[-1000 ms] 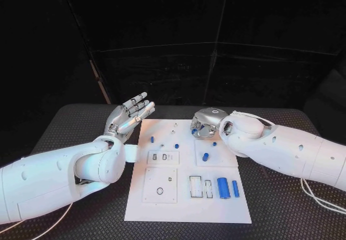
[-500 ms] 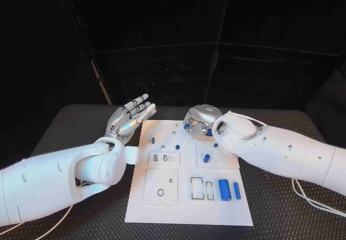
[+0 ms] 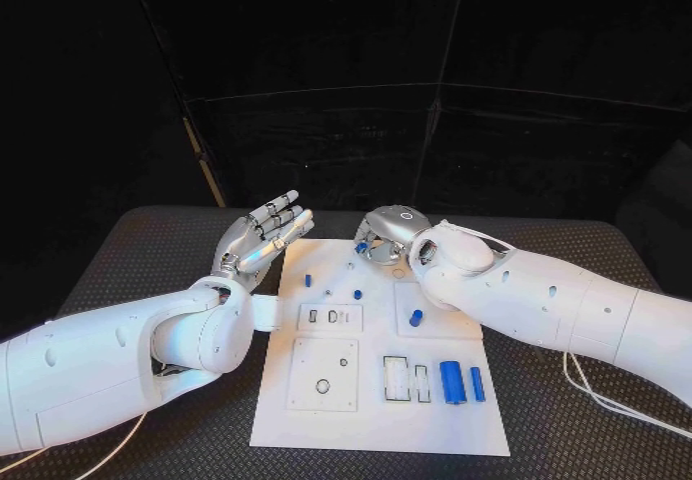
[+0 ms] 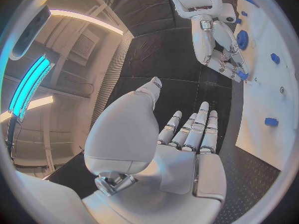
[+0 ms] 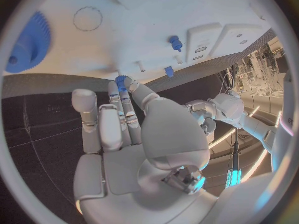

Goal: Assemble the parts on the task board

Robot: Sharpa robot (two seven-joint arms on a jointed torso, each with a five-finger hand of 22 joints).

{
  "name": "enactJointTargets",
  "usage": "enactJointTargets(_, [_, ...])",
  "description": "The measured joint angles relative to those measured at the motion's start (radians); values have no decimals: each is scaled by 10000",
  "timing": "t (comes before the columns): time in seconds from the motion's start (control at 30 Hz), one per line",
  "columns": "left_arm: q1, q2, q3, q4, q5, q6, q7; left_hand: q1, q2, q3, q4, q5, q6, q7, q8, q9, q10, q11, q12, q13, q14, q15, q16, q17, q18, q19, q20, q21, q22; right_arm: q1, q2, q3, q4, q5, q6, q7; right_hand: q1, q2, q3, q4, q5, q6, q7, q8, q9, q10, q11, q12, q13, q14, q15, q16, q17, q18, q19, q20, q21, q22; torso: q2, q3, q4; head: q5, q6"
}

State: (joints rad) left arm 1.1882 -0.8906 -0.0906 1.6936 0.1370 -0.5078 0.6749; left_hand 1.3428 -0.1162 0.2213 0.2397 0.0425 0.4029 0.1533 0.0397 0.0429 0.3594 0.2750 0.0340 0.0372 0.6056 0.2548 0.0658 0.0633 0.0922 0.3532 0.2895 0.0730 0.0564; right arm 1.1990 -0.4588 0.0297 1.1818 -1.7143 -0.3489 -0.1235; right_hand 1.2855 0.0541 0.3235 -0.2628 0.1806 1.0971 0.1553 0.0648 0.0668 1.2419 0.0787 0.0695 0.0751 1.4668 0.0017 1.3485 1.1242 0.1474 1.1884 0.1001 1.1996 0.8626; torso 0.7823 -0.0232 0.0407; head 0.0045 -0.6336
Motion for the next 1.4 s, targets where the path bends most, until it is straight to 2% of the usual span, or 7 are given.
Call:
enactJointTargets(0.57, [7,15,0,8,0,10,-9,0,0,0,0,0,14,-15,0,-1,0,0,0,0,25,25,0,1,0,34,33,35,-1,22,418,2,-539,-35,83,29,-105,-105,165,109,-46,-2,0,-42,-8,-1,1,0,-13,0,0,47,-3,1,0,0,46,9,25,6,4,71,-61])
enactJointTargets(0.6, [8,14,0,9,0,11,-9,0,0,0,0,0,14,-15,0,-1,0,0,0,0,25,25,0,5,0,34,34,35,3,22,429,2,-553,-42,94,25,-116,-203,205,149,-46,-25,21,-42,-5,-3,3,0,-20,0,0,47,-16,2,0,0,46,6,25,7,4,72,-64])
enactJointTargets(0.8, [12,11,1,13,-1,15,-13,0,0,0,0,0,14,-15,0,-2,0,0,0,0,25,25,0,8,0,33,34,35,7,30,500,-1,-648,-85,185,-4,-278,-438,365,297,-175,-343,129,-37,-2,-517,147,-53,-93,0,0,47,-158,1,-127,127,46,-132,28,12,-2,80,-60])
enactJointTargets(0.87, [16,11,1,13,-2,16,-14,0,0,0,0,0,14,-15,0,-2,0,0,0,0,25,25,0,7,0,33,33,35,6,48,526,-1,-681,-96,219,-12,-314,-567,426,357,-299,-539,113,-33,-20,-772,190,-53,-102,-15,60,47,-222,1,-170,169,46,-175,30,12,-2,84,-51])
enactJointTargets(0.97, [16,11,1,13,-2,17,-16,0,0,0,0,0,14,-15,0,-2,0,0,0,0,25,25,0,7,0,33,33,35,7,65,560,-1,-718,-111,273,-23,-368,-631,491,421,-410,-670,115,-19,-24,-1008,250,-53,-102,0,75,10,-292,2,-198,197,-32,-240,33,13,-2,87,-50])
enactJointTargets(1.23, [17,10,1,11,-2,21,-18,0,0,0,0,0,13,-15,0,-3,0,0,0,0,61,-11,0,6,0,33,33,35,6,77,563,-1,-734,-136,359,-32,-362,-980,479,677,-577,-1422,51,-19,-31,-1561,267,-53,-101,-36,110,-103,-508,2,-398,250,-131,-469,34,15,-13,100,-58])
enactJointTargets(1.4, [20,0,1,9,-2,26,-20,0,0,0,0,0,14,-15,0,-3,0,0,0,0,61,-11,0,5,1,33,34,34,5,79,389,-1,-547,-140,303,-33,-342,-999,480,730,-581,-1477,24,-19,-31,-1631,266,-53,-101,-36,110,-104,-524,2,-398,250,-156,-490,34,18,-22,106,-44])
